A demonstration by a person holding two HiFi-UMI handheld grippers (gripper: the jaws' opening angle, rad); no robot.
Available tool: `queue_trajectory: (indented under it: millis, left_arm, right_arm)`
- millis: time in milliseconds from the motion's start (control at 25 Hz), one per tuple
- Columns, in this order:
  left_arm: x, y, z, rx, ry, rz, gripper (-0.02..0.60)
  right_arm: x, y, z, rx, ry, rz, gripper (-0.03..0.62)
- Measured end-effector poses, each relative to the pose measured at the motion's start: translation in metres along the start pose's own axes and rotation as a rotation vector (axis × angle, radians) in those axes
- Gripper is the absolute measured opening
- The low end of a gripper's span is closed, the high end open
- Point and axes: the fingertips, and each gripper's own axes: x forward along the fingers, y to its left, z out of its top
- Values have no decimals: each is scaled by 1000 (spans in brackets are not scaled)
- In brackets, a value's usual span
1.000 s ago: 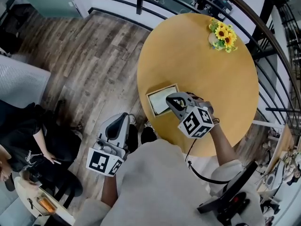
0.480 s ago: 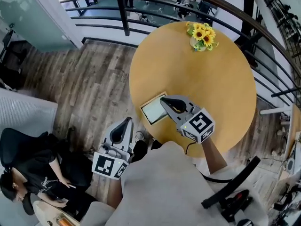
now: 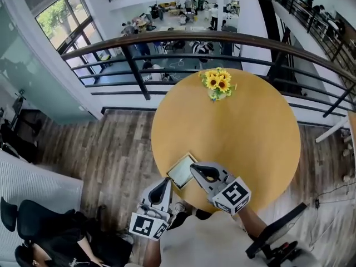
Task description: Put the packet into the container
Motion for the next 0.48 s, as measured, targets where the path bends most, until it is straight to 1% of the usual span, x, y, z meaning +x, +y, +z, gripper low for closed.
queue_trajectory:
  millis: [160,280,360,480]
  left_arm:
    - [7,-24,7,27,-18,-47,5]
    - [6,-33,15,16,-52,-88,5]
    - [0,-38,21,27,-67,-111,5]
    - [-23,-45,28,62,-72,-140,5]
  right_arm:
    - [-23,8,4,-43,-13,-66,5]
    - [-36,15,8,-47,-32,-125,5]
    - [-42,29,9,-43,-34,-145,5]
    - [-43,64,7,-47,-25,-166,5]
